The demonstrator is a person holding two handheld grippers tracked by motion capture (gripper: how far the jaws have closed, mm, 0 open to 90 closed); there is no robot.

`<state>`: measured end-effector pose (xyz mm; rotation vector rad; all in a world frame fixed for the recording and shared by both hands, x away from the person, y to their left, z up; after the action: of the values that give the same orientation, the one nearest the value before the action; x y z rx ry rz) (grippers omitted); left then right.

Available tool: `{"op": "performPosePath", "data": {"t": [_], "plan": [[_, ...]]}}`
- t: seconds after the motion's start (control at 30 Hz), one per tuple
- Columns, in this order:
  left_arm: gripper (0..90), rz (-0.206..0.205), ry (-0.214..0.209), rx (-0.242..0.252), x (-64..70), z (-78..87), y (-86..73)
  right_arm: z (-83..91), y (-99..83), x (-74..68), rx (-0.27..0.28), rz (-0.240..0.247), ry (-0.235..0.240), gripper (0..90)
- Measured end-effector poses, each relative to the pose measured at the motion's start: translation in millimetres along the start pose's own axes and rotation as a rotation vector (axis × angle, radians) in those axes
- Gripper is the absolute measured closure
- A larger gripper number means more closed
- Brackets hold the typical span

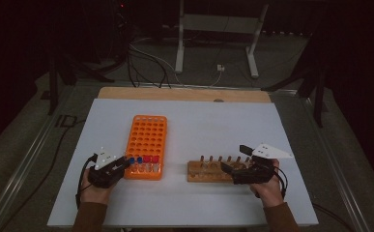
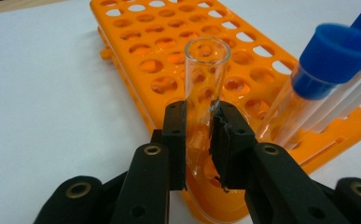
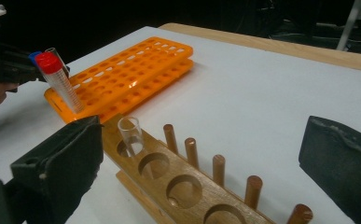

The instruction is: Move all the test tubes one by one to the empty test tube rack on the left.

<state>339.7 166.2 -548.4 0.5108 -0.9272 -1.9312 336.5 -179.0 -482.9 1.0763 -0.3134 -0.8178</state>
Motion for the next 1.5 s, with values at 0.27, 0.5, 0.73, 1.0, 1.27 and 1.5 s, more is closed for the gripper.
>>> {"op": "performPosePath", "data": {"t": [0.27, 0.5, 0.73, 1.0, 1.27, 1.5], "plan": [[76.7, -0.009, 0.008, -0.007, 0.6, -0.2, 0.0, -3.6, 0.0, -3.9, -0.007, 0.016, 0.000, 0.2], [68.2, 0.016, -0.004, -0.002, 2.7, 1.0, -0.1, -4.7, 1.1, -6.7, -0.004, 0.019, 0.006, 0.2], [58.8, 0.058, -0.034, 0.028, 0.1, 9.7, 1.0, -5.6, 2.2, -9.6, -0.003, 0.026, 0.016, 3.3], [47.7, 0.141, -0.065, 0.125, -7.5, 28.8, 11.3, -12.9, 2.4, -18.0, -0.021, 0.052, 0.025, 8.2], [23.8, 0.148, -0.064, 0.209, -6.6, 41.8, 29.9, -24.7, -2.5, -28.7, -0.041, 0.087, 0.040, 34.7], [14.3, 0.161, -0.050, 0.246, -6.5, 48.7, 42.1, -37.1, -8.3, -39.4, -0.062, 0.124, 0.063, 58.4]]}}
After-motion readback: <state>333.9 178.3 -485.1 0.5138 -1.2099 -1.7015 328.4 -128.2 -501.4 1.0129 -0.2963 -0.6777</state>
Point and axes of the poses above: each handheld gripper's, and its own axes: z roughly backward along the jaws, y roughly out of its top, x roughly to its right, the point moved 10 cm from there along -z, roughly forward along the jaws, and after that the axes turned 4 degrees about -x, right-handed, at the moved point
